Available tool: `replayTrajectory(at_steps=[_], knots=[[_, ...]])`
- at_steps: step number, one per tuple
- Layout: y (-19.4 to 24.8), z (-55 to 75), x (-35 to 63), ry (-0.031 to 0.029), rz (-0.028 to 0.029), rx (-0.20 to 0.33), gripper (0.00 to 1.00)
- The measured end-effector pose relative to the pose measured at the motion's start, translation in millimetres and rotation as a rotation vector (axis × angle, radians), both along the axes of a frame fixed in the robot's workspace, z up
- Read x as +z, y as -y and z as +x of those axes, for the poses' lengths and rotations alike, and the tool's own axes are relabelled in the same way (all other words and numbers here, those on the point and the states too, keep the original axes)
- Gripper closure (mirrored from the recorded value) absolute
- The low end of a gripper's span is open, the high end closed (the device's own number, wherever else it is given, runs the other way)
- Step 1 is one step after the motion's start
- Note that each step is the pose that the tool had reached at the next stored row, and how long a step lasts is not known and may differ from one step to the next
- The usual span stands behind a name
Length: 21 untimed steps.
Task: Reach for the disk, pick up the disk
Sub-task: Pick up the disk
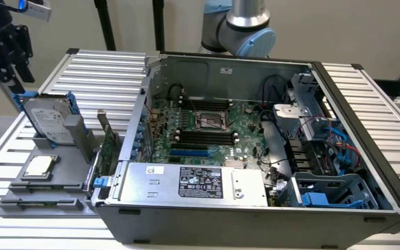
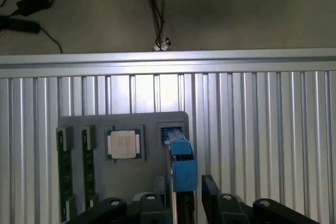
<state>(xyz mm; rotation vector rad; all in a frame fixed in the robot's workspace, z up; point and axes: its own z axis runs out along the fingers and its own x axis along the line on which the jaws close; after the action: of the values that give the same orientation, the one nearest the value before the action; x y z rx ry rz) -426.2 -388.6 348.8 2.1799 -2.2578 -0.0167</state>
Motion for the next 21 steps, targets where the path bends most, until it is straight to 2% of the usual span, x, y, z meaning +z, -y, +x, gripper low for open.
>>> replayTrajectory(at_steps=[3, 4, 21], knots=[[-0.9, 0.0, -1.7, -0.0002, -0.0002, 0.002, 0.53], [-1.1, 0.0, -2.9, -0.0001, -0.0002, 0.004, 0.46], [-3.0, -0.6, -33.9, 0.0015, -0.0002, 0.034, 0.46]])
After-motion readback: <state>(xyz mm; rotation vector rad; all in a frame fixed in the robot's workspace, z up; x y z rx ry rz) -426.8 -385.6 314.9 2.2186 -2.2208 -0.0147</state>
